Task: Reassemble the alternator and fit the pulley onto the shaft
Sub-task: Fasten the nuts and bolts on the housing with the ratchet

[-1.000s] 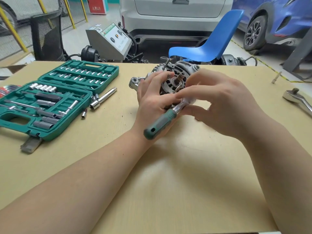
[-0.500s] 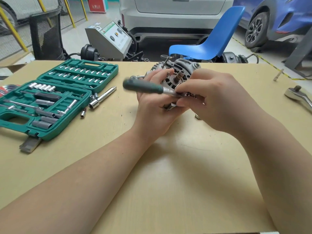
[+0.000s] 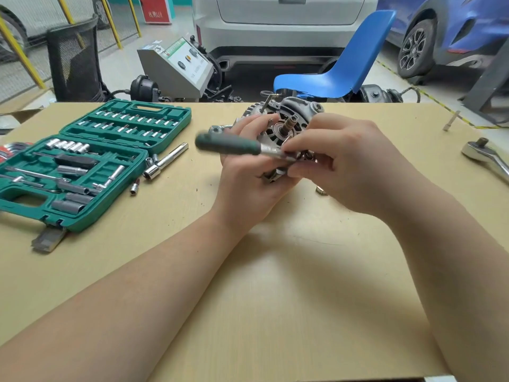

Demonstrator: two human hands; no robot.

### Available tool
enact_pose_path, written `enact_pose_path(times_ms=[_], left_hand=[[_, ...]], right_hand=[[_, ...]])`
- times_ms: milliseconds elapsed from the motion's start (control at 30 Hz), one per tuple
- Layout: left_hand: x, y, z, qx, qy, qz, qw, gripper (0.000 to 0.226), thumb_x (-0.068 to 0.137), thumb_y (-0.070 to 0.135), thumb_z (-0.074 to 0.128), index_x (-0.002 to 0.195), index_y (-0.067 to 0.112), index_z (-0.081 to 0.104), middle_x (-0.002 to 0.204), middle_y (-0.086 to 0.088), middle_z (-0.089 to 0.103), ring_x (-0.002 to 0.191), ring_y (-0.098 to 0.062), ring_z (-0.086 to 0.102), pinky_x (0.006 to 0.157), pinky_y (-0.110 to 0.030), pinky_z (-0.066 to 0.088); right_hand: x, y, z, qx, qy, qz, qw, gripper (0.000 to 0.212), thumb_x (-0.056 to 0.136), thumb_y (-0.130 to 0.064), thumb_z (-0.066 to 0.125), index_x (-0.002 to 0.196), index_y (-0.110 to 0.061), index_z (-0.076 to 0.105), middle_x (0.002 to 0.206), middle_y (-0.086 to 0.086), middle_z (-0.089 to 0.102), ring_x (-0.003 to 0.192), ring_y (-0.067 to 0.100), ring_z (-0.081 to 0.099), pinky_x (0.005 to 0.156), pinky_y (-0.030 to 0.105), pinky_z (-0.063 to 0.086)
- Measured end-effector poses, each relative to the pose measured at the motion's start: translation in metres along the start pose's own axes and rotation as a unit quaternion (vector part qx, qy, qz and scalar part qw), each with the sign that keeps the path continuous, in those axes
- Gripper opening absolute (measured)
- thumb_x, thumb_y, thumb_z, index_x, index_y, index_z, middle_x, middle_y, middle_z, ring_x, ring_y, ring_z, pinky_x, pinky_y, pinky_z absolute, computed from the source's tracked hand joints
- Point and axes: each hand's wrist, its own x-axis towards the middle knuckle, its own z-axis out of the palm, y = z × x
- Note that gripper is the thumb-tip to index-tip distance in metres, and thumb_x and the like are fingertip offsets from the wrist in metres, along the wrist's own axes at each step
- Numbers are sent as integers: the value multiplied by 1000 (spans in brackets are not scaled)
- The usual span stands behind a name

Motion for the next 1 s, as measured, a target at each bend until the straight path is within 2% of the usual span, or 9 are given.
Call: enact_pose_path(times_ms=[133, 267, 400, 500, 567, 667, 733, 833, 1000], left_hand=[[-1, -2, -3, 22, -28, 22, 999, 12, 89, 28, 89, 99, 21, 87, 147, -17, 59, 143, -29, 39, 119, -60, 35], [0, -3, 1, 21, -14, 14, 1000, 13, 88, 29, 89, 93, 17, 87, 144, -20, 61, 141, -42, 48, 117, -65, 36], [0, -3, 0, 21, -19, 13, 1000, 12, 91, 34, 86, 99, 25, 87, 143, -19, 61, 138, -43, 49, 115, -66, 36], [0, -5, 0, 12, -19, 0, 1000, 28, 90, 33, 88, 113, 18, 84, 145, -18, 60, 143, -39, 47, 118, -63, 35], [0, -6, 0, 40, -24, 22, 999, 21, 93, 33, 86, 107, 18, 86, 146, -17, 60, 143, -37, 45, 114, -65, 37], [0, -6, 0, 28, -12, 8, 1000, 27, 91, 34, 88, 112, 19, 83, 145, -18, 61, 142, -40, 48, 115, -67, 37], [0, -4, 1, 24, -16, 13, 999, 12, 90, 31, 88, 101, 27, 85, 144, -20, 62, 140, -46, 49, 114, -70, 36], [0, -3, -1, 24, -22, 16, 999, 2, 92, 38, 84, 91, 37, 82, 143, -14, 62, 134, -41, 51, 110, -69, 37], [1, -5, -2, 18, -18, 5, 1000, 21, 93, 35, 85, 112, 25, 85, 146, -4, 57, 144, -28, 44, 117, -63, 35]], right_hand=[[-6, 6, -5, 36, -32, -25, 999, 19, 84, -12, 84, 103, -17, 80, 96, 0, 67, 76, 14, 58, 73, 27, 49], [-3, 3, 3, 7, 17, 14, 1000, 20, 85, -25, 82, 100, -13, 78, 86, 2, 67, 74, 22, 59, 72, 39, 51], [1, 6, 5, 7, 24, 26, 999, 23, 86, -32, 77, 96, -11, 78, 80, 2, 66, 71, 20, 54, 68, 38, 48], [-2, 9, 0, 14, -5, -7, 1000, 16, 86, -22, 82, 101, -15, 80, 93, 0, 67, 78, 16, 56, 71, 29, 45], [-5, 10, 0, 8, -15, -24, 1000, 18, 86, -17, 83, 104, -14, 79, 101, 0, 66, 86, 19, 60, 76, 31, 48], [-5, 7, 3, -3, 5, -6, 1000, 17, 88, -20, 79, 102, -12, 75, 93, -2, 60, 79, 20, 56, 73, 40, 51], [-2, 4, 7, -11, 25, 18, 999, 20, 87, -28, 76, 97, -11, 74, 85, -3, 55, 72, 19, 50, 68, 37, 48], [2, 4, 9, -10, 38, 37, 999, 26, 87, -36, 75, 94, -10, 74, 80, -3, 55, 68, 19, 48, 65, 36, 46], [-3, 10, -1, 20, -29, -19, 999, 18, 87, -23, 81, 104, -17, 77, 93, -1, 61, 81, 23, 58, 72, 42, 51]])
